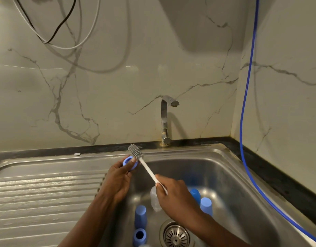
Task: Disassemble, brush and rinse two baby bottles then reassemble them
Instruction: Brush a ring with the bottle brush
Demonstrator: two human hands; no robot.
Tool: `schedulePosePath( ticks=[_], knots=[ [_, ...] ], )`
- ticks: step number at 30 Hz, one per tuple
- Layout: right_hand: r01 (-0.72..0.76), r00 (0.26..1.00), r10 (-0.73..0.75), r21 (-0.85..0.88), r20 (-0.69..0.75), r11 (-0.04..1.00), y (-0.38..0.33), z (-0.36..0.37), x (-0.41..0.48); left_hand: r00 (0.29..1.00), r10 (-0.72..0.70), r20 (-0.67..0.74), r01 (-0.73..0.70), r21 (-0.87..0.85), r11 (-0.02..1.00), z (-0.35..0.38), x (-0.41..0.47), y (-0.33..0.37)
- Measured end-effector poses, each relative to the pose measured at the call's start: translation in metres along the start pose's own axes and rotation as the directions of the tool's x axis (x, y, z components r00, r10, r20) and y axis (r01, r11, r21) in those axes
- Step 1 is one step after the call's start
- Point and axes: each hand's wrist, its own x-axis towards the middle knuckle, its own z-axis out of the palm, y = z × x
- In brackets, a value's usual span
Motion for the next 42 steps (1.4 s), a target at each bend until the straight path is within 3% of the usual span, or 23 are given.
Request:
schedulePosePath(
  ticks=[4, 7, 13, 20, 23, 26, 29, 32, 37, 42],
  knots=[
    [0.017, 0.999, -0.018, 0.034, 0.035, 0.999, 0.000, 0.002, -0.002, 0.991, 0.070, -0.116, -0.074, -0.026, 0.997, -0.005, 0.000, 0.007],
    [0.034, 0.997, -0.036, 0.020, 0.075, 0.999, -0.001, 0.004, -0.006, 0.984, 0.043, -0.172, -0.062, -0.106, 0.992, -0.015, -0.002, 0.013],
    [0.004, 1.000, -0.003, 0.027, -0.018, 1.000, 0.002, 0.003, 0.001, 0.999, -0.010, -0.050, 0.007, -0.050, 0.999, -0.008, -0.003, 0.008],
    [0.009, 0.999, -0.008, 0.021, -0.041, 1.000, 0.008, 0.003, 0.001, 1.000, -0.004, 0.014, 0.005, -0.095, 0.995, -0.007, 0.003, 0.004],
    [0.001, 0.999, -0.001, 0.023, -0.035, 1.000, 0.007, 0.005, 0.001, 0.996, 0.032, 0.080, -0.031, -0.011, 0.999, -0.002, 0.001, 0.003],
    [0.022, 1.000, -0.022, 0.040, -0.004, 0.999, 0.004, 0.003, 0.000, 0.998, 0.056, -0.006, -0.056, 0.009, 0.998, -0.006, 0.003, 0.002],
    [0.040, 0.998, -0.043, 0.061, 0.039, 0.997, -0.001, 0.002, -0.003, 0.994, 0.054, -0.094, -0.063, -0.085, 0.994, -0.017, 0.008, 0.006],
    [0.054, 0.996, -0.057, 0.059, 0.064, 0.997, -0.003, 0.001, -0.004, 0.996, 0.022, -0.091, -0.037, -0.158, 0.987, -0.020, 0.007, 0.011],
    [0.031, 0.999, -0.031, 0.022, 0.026, 0.999, 0.001, -0.001, -0.003, 1.000, 0.012, 0.026, -0.009, -0.084, 0.996, -0.014, 0.000, 0.012],
    [-0.049, 0.998, 0.050, 0.023, -0.044, 0.999, 0.007, -0.004, 0.006, 0.993, -0.049, 0.105, 0.038, 0.104, 0.994, -0.003, -0.008, 0.002]
  ],
)
